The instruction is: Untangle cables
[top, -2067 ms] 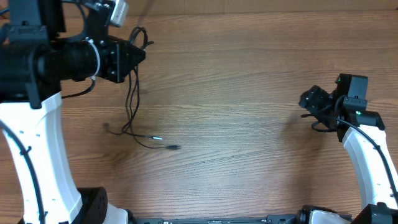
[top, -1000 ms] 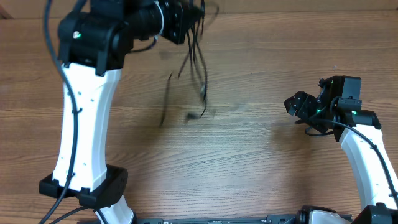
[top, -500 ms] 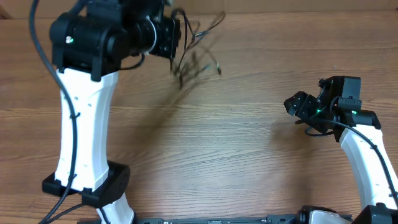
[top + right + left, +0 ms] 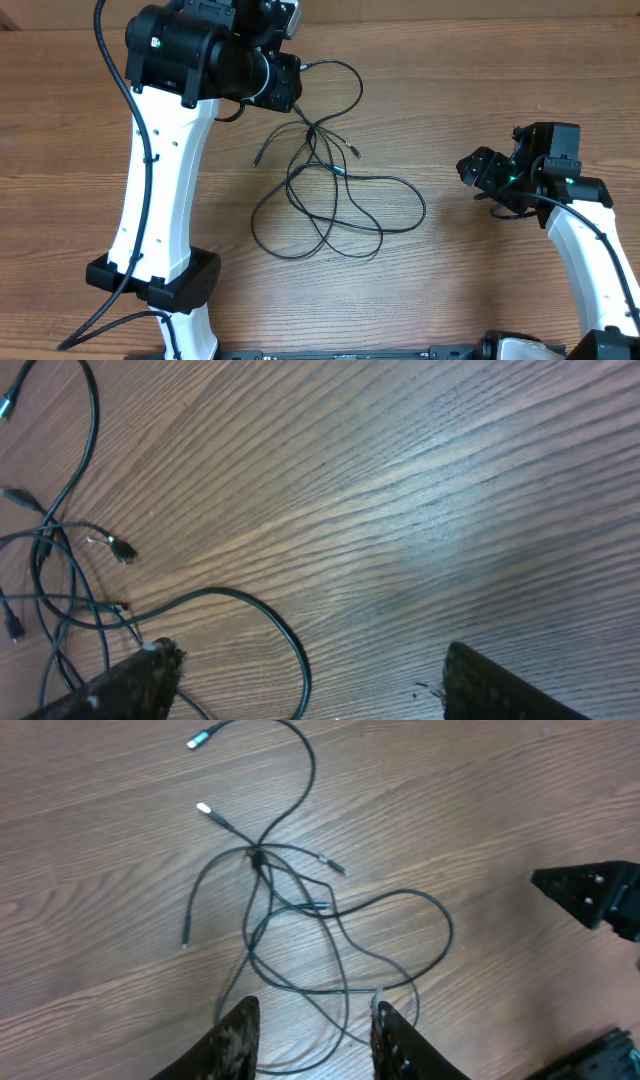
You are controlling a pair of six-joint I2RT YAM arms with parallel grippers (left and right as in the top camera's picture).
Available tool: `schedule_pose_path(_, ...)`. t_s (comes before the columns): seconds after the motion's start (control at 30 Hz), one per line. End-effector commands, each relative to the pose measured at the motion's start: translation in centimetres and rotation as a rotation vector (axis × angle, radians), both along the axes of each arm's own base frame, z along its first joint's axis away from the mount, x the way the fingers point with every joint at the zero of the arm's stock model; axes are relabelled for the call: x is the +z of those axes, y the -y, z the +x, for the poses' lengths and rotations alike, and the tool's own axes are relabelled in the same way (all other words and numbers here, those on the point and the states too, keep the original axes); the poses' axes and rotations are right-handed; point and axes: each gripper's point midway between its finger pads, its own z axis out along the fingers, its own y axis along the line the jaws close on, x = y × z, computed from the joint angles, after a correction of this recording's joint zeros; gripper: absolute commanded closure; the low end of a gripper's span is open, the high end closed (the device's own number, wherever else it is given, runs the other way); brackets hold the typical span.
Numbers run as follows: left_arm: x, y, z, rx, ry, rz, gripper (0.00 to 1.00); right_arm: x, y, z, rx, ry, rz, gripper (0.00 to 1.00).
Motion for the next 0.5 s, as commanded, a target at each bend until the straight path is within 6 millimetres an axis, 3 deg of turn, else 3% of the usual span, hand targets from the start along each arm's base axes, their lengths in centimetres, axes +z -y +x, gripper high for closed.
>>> schedule_pose_path(0.0, 1.9, -0.9, -0.8, 0.03, 0.061, 0.013, 0.63, -0.1, -0.5, -0.1, 0.02, -0.007, 0.011, 0.09)
schedule_pose_path(0.07, 2.3, -0.9, -1.0, 0.041, 0.065, 0.005, 0.62, -0.2, -0.6, -0.4, 0.022, -0.018, 0.018, 0.0)
schedule_pose_path(0.33, 3.2, -1.3, -1.8, 0.049, 0.087, 0.003, 0.61, -0.6, -0.8, -1.2, 0.023, -0.056, 0.026, 0.0)
schedule_pose_path(0.47, 2.2, -2.3, -2.1, 0.093, 0.056, 0.042, 0.61, -0.7, -0.8, -1.4, 0.023, -0.064, 0.027, 0.0)
